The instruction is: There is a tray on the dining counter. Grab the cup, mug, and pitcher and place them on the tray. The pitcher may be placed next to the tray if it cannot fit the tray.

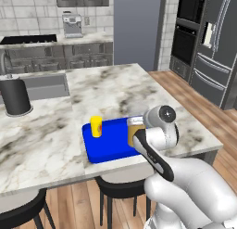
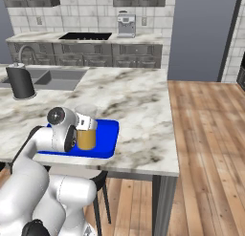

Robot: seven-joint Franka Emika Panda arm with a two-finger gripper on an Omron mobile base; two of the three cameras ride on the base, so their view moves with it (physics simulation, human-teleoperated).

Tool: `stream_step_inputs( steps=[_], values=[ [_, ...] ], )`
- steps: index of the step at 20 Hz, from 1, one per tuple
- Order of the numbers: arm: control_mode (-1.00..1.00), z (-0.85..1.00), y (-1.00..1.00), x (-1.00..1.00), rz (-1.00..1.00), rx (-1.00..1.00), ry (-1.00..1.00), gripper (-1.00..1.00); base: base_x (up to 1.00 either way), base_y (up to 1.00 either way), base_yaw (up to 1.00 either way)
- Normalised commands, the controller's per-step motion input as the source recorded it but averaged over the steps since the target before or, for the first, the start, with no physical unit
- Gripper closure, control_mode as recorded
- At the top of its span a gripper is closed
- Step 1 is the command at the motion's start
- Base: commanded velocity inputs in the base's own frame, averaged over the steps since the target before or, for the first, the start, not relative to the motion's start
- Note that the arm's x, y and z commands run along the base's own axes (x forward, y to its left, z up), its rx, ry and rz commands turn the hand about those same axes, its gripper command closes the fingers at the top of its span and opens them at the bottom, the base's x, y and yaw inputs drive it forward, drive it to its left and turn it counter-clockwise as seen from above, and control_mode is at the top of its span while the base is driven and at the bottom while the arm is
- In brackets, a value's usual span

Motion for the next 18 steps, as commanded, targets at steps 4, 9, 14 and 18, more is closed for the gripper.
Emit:
stream_step_inputs(
  steps=[4, 9, 14, 18],
  values=[
    [-1.00, 0.00, 0.00, 0.00, 0.00, 0.00, 0.00, -1.00, 0.00, 0.00, 0.00],
    [-1.00, 0.00, 0.00, 0.00, 0.00, 0.00, 0.00, -1.00, 0.00, 0.00, 0.00],
    [-1.00, 0.00, 0.00, -0.02, 0.00, 0.00, 0.00, -1.00, 0.00, 0.00, 0.00],
    [-1.00, 0.01, -0.06, -0.38, 0.00, 0.00, 0.00, -1.00, 0.00, 0.00, 0.00]
  ],
)
